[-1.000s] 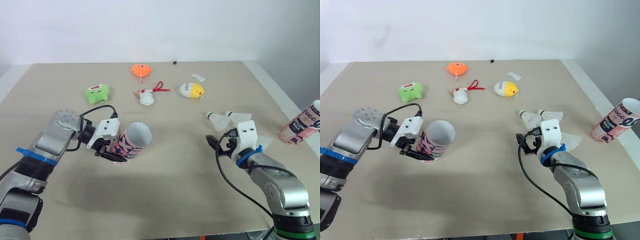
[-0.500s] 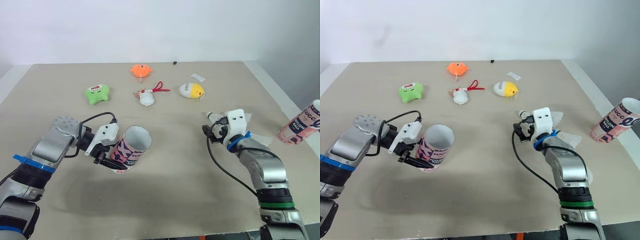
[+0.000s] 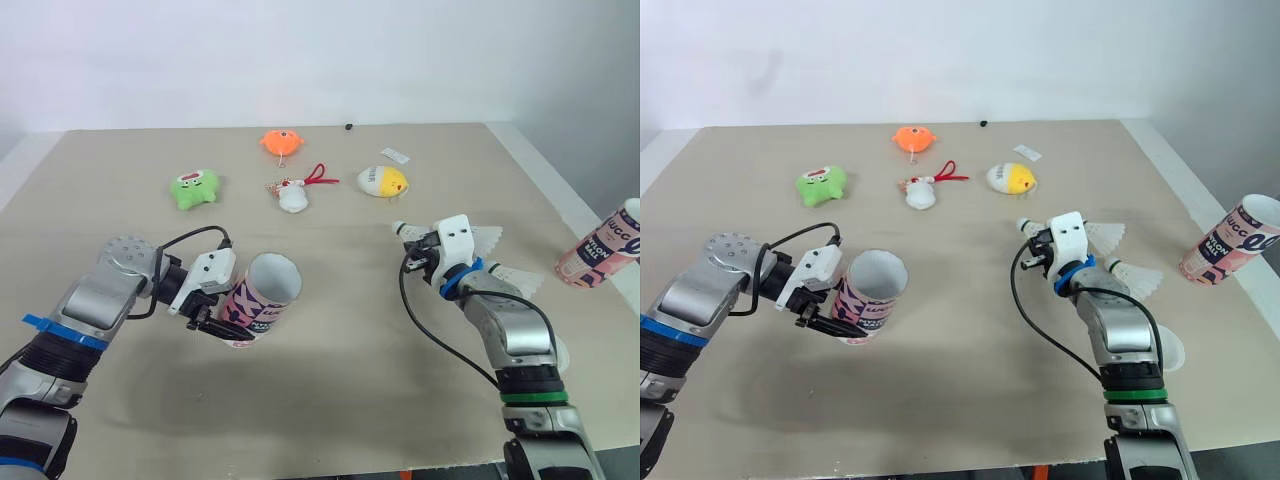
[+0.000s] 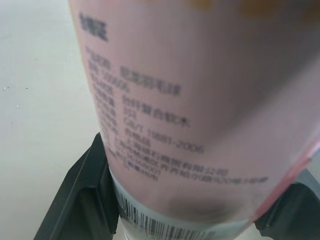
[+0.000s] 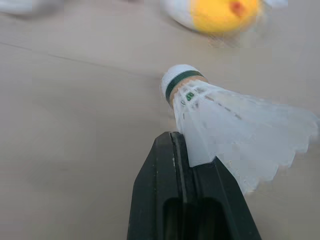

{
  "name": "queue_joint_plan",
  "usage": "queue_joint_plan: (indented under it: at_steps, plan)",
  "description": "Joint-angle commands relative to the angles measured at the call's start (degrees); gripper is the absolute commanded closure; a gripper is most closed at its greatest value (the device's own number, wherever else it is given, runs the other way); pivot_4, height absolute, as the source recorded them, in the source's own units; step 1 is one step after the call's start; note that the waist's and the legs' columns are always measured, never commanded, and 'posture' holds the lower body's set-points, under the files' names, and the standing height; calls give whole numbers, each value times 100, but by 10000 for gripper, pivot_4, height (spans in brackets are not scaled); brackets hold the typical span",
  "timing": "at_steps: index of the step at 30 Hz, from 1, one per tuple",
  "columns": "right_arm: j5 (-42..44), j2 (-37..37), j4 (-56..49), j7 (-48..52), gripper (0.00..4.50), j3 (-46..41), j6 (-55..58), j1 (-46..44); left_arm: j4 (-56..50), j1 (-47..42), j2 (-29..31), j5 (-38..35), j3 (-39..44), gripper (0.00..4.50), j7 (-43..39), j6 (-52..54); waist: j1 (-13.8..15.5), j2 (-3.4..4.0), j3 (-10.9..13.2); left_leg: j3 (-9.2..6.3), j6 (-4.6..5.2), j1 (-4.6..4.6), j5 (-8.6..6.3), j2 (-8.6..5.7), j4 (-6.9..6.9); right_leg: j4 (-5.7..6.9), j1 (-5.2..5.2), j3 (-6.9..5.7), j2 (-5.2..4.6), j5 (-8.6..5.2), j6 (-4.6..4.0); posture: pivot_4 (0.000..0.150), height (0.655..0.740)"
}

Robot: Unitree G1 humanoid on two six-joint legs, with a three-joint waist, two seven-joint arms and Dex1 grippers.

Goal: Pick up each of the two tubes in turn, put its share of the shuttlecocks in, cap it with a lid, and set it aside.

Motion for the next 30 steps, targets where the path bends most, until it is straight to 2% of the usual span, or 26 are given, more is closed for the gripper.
queue_joint_plan:
  at_steps: [1,5,8,15,21,27,28,30]
  plan:
    - [423,-486,-1287,850,44688,-87,-170,159,136,154,81,172,-237,17458,-51,115,1,10,0,0,0,0,0,0,0,0,0,0,0,-3,5,1500,7323]
    - [1075,-1486,-2917,2240,44688,87,-67,366,269,84,71,205,-282,17458,-97,129,-1,32,-6,-2,0,3,0,0,-1,1,3,-1,0,-9,14,1500,7323]
    - [1302,-1999,-3461,2855,44688,387,66,50,368,-2,23,223,-320,17458,-147,149,-14,29,-10,-3,1,22,-1,6,-2,1,16,-2,6,-10,10,1500,7323]
    - [749,-1744,-2779,3300,44688,1412,-228,-1552,448,-207,-186,121,-316,17458,-198,217,-6,27,-10,7,-1,34,10,10,19,4,21,-1,7,4,-25,1500,7323]
    - [421,-1550,-2377,3974,44688,2068,-570,-2239,466,-228,-204,150,-294,17458,-216,230,22,26,-11,4,1,-3,4,6,26,3,3,-3,1,4,9,1500,7323]
    - [-13,-1164,-1803,4262,44688,2480,-908,-2741,325,-139,-205,121,-235,17458,-159,313,26,26,-11,1,12,-4,-5,7,28,5,2,-9,0,-2,-6,1500,7323]
    - [15,-1117,-1765,4301,39765,2469,-867,-2767,308,-123,-208,118,-227,17458,-146,319,29,26,-11,-2,12,-4,-5,8,29,6,3,-13,0,-3,-6,1500,7323]
    - [425,-1057,-1846,4485,35878,2297,-570,-2771,288,-109,-222,106,-210,17458,-122,339,29,26,-11,-2,12,-5,-5,7,31,8,3,-13,0,-2,-6,1500,7323]
